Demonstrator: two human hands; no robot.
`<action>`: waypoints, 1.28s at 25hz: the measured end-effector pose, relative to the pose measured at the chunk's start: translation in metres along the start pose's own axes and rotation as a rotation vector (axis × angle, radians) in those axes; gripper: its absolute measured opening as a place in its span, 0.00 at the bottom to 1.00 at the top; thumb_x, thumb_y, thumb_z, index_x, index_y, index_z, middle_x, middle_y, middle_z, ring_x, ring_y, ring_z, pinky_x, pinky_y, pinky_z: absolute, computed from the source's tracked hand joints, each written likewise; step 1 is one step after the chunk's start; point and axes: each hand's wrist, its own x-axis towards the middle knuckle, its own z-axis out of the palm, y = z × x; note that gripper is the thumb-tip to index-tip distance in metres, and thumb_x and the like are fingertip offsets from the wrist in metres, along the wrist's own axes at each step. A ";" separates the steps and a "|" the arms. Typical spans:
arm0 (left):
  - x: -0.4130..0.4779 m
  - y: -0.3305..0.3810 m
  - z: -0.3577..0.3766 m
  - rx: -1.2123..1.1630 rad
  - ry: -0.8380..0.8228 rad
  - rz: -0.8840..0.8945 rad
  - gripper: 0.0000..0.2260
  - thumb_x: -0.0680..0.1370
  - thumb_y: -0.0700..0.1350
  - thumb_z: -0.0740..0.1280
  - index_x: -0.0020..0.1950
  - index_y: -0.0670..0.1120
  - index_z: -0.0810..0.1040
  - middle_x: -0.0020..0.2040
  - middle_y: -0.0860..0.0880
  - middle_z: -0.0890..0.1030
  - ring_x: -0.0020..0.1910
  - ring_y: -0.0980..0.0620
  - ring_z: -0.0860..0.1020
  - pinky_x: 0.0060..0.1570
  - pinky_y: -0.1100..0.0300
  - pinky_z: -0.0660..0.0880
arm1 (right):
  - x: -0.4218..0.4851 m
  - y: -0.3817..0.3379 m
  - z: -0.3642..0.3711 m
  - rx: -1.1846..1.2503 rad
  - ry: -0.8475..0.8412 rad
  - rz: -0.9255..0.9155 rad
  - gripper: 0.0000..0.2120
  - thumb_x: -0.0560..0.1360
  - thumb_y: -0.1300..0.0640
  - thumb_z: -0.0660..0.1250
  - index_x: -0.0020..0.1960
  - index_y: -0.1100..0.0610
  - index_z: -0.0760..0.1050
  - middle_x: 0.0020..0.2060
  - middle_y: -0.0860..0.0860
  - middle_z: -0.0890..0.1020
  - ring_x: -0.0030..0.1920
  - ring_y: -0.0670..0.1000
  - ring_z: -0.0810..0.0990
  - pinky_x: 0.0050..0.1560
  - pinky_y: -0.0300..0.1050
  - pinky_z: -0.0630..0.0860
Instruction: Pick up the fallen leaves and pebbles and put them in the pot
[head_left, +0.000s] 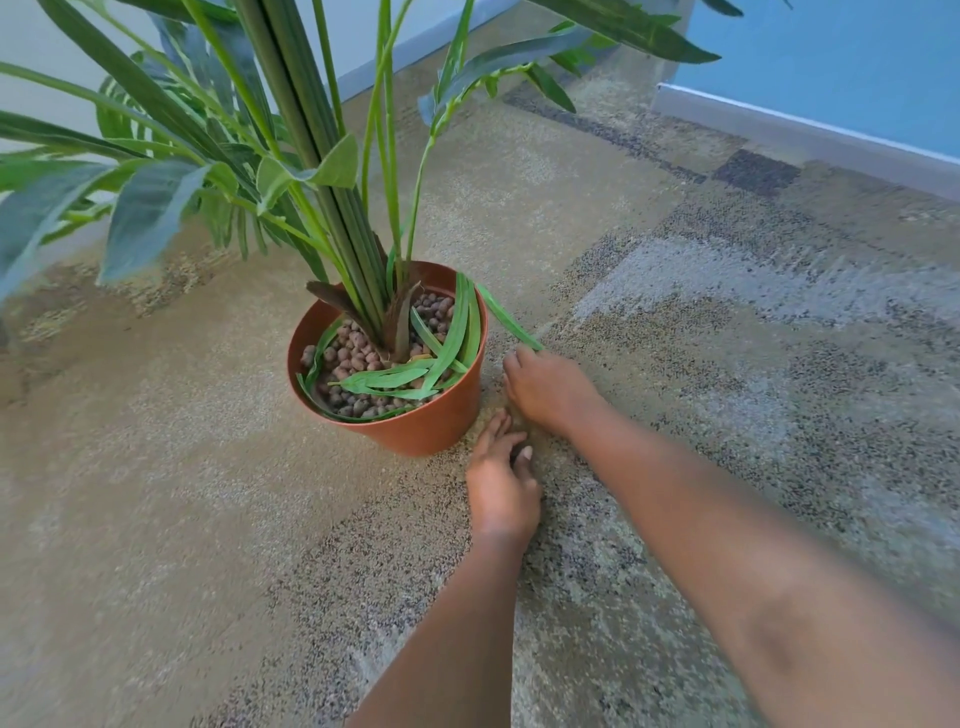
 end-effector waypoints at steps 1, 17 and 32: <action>0.000 -0.001 0.000 -0.005 0.001 -0.003 0.10 0.77 0.35 0.66 0.57 0.41 0.82 0.71 0.46 0.74 0.71 0.52 0.69 0.68 0.69 0.56 | -0.002 -0.002 -0.001 -0.013 -0.033 0.000 0.12 0.83 0.52 0.56 0.55 0.60 0.72 0.45 0.55 0.79 0.37 0.53 0.81 0.30 0.46 0.77; -0.015 0.097 -0.114 -0.433 0.620 0.123 0.10 0.76 0.47 0.69 0.54 0.59 0.81 0.38 0.57 0.83 0.34 0.57 0.82 0.33 0.68 0.78 | 0.012 -0.047 -0.192 0.772 -0.016 0.383 0.14 0.81 0.51 0.63 0.49 0.61 0.80 0.40 0.55 0.83 0.34 0.50 0.82 0.31 0.41 0.75; -0.034 0.086 -0.001 0.150 -0.245 0.294 0.16 0.75 0.49 0.71 0.62 0.49 0.78 0.61 0.50 0.79 0.58 0.52 0.77 0.61 0.51 0.76 | -0.181 0.060 -0.070 0.829 -0.239 1.038 0.12 0.70 0.58 0.77 0.52 0.54 0.80 0.55 0.51 0.82 0.43 0.53 0.83 0.44 0.50 0.82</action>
